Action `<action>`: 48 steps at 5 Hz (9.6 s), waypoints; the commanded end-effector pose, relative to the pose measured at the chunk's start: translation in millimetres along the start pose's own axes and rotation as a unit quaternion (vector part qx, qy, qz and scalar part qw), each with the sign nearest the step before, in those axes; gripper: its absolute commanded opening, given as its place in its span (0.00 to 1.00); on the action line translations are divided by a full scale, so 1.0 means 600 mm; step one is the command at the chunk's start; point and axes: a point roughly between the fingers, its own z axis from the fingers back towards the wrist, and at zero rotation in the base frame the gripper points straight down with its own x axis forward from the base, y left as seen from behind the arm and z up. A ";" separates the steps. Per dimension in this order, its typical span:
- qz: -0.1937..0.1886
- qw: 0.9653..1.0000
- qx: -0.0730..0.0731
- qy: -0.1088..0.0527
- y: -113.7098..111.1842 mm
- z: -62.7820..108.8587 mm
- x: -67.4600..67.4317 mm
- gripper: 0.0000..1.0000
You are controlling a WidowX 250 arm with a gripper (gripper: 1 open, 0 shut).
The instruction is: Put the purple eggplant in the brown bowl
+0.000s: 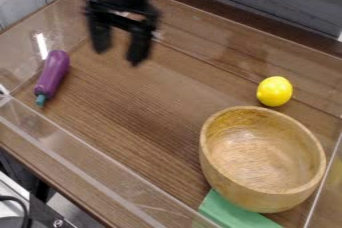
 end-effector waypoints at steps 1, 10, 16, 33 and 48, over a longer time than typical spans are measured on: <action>0.002 0.999 0.011 -0.030 0.057 0.016 -0.020 1.00; 0.030 0.999 0.015 -0.020 0.151 -0.150 -0.017 1.00; 0.071 0.997 -0.010 -0.015 0.155 -0.130 -0.016 0.00; 0.061 0.996 -0.046 -0.049 0.117 -0.076 0.107 0.00; 0.080 0.994 -0.060 -0.043 0.116 -0.078 0.157 0.00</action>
